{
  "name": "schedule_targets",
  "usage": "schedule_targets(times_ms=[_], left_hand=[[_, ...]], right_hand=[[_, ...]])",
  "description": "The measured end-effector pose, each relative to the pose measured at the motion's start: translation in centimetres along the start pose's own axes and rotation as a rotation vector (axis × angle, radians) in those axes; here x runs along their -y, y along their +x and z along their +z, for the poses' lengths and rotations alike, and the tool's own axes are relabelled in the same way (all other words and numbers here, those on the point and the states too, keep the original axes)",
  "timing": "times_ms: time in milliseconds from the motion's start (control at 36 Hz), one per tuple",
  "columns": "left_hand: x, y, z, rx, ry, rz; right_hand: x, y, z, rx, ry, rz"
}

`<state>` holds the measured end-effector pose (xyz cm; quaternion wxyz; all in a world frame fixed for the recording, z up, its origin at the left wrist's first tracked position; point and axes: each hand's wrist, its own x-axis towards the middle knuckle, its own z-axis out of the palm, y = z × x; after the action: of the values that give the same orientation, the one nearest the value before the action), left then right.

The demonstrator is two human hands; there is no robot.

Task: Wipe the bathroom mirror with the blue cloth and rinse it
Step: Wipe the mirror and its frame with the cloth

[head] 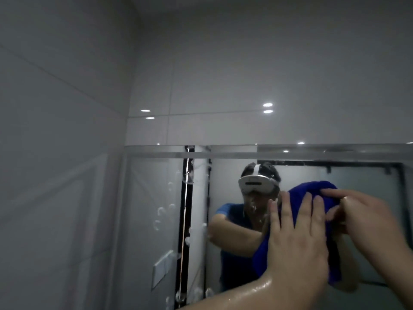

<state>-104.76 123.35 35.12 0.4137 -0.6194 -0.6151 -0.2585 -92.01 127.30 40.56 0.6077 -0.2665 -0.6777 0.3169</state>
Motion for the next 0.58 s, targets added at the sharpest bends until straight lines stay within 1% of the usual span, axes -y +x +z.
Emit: schedule_targets(times_ms=[83,139,194,250,278,333,361,444,528,583], left_hand=[[1.3,1.0,-0.5,-0.037,0.061,-0.008],[3.2,2.0,-0.6,-0.088,0.079,-0.018],[5.5,2.7,-2.0,-0.096,0.127,-0.002],[7.8,2.9,-4.1,-0.061,0.119,0.017],[9.0,2.9,-5.1,-0.054,0.115,0.020],[11.5,3.0,-6.2,-0.104,0.179,0.008],[12.8,3.1,-6.5,-0.135,0.207,-0.009],[16.4,2.7,-7.6,-0.218,0.202,-0.091],[20.1,1.2,-8.2,-0.257,0.193,-0.179],[22.7,-0.5,-7.9,-0.292,0.182,-0.218]], right_hand=[[1.5,0.0,1.7,-0.060,0.047,-0.103],[2.1,0.6,2.9,-0.126,0.028,-0.192],[2.8,1.6,4.1,-0.200,-0.080,-0.321],[3.6,3.0,4.9,-0.271,-0.216,-0.482],[4.4,3.6,5.4,-0.290,-0.276,-0.554],[5.3,5.3,6.2,-0.274,-0.349,-0.653],[5.6,6.1,6.7,-0.251,-0.383,-0.678],[5.3,7.9,8.1,-0.195,-0.523,-0.655],[3.6,9.0,8.9,-0.285,-0.674,-0.703],[2.8,9.3,8.9,-0.327,-0.705,-0.730]])
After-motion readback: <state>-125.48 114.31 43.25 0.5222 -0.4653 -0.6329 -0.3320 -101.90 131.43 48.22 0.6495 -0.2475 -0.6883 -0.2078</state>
